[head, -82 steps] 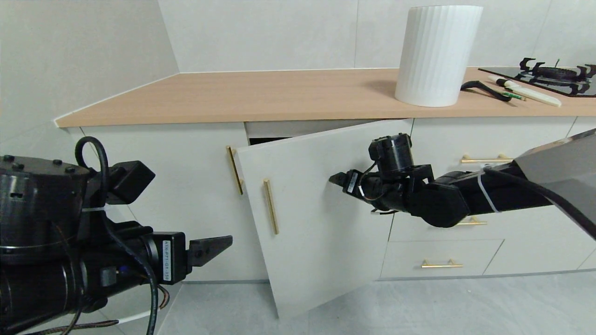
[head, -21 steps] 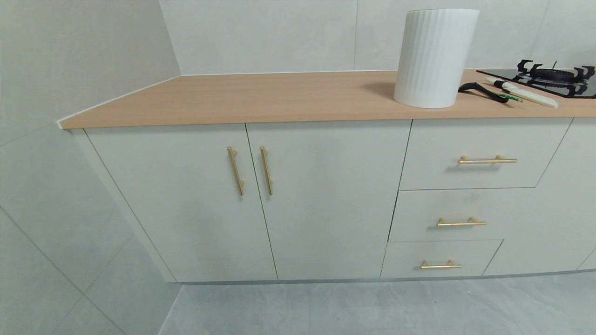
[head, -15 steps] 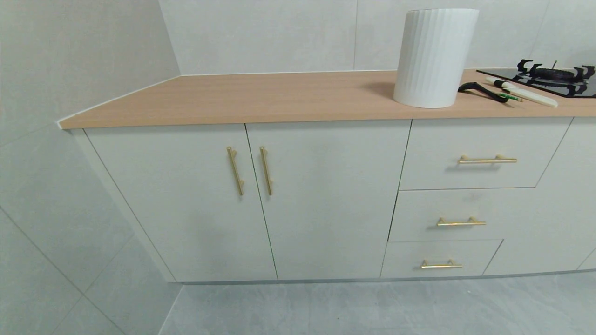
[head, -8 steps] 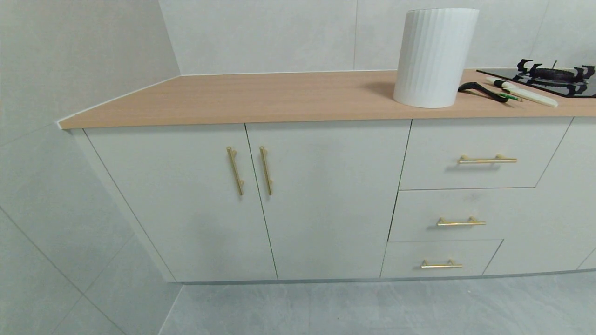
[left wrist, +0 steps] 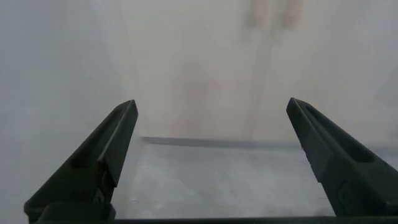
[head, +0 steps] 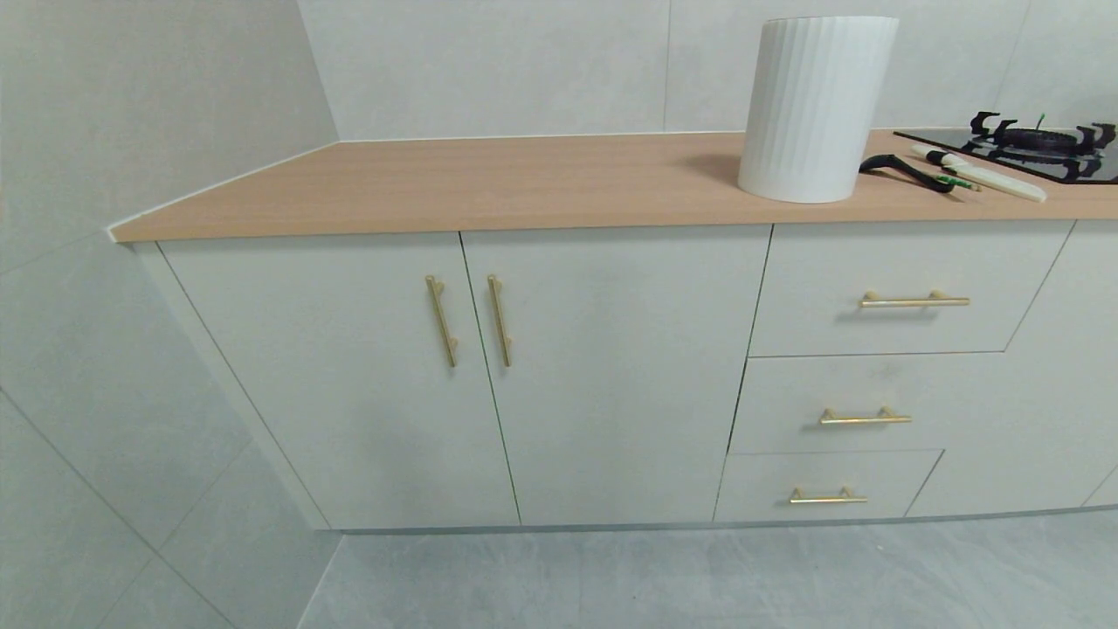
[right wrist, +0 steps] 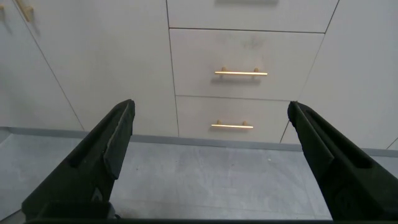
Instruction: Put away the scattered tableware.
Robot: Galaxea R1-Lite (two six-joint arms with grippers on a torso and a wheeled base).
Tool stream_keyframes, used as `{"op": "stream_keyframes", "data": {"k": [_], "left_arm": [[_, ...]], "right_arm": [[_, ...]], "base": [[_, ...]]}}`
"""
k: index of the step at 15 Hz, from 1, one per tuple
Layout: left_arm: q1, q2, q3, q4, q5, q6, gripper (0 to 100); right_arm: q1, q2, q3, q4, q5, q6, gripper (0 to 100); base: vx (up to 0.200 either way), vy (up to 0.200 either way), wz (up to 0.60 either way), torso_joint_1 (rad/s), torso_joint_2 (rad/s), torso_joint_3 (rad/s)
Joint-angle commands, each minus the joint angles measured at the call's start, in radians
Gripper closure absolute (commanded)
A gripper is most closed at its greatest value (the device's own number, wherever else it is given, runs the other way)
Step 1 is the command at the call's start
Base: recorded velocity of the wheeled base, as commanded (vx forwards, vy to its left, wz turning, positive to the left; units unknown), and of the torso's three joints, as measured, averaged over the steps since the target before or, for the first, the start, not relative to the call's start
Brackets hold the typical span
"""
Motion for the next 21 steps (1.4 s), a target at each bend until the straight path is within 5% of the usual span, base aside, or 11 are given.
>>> {"op": "stream_keyframes", "data": {"k": [1, 15, 21], "left_arm": [[0.0, 0.0, 0.0, 0.005, -0.006, 0.008, 0], [0.0, 0.0, 0.0, 0.003, -0.006, -0.015, 0], [0.0, 0.0, 0.0, 0.003, -0.006, -0.015, 0]], "right_arm": [[0.0, 0.002, 0.0, 0.0, 0.0, 0.0, 0], [0.0, 0.002, 0.0, 0.0, -0.003, 0.001, 0], [0.0, 0.002, 0.0, 0.0, -0.006, 0.006, 0]], "base": [[0.0, 0.0, 0.0, 0.0, 0.0, 0.0], [0.0, 0.0, 0.0, 0.0, 0.0, 0.0], [0.0, -0.2, 0.0, 0.006, 0.0, -0.005]]}}
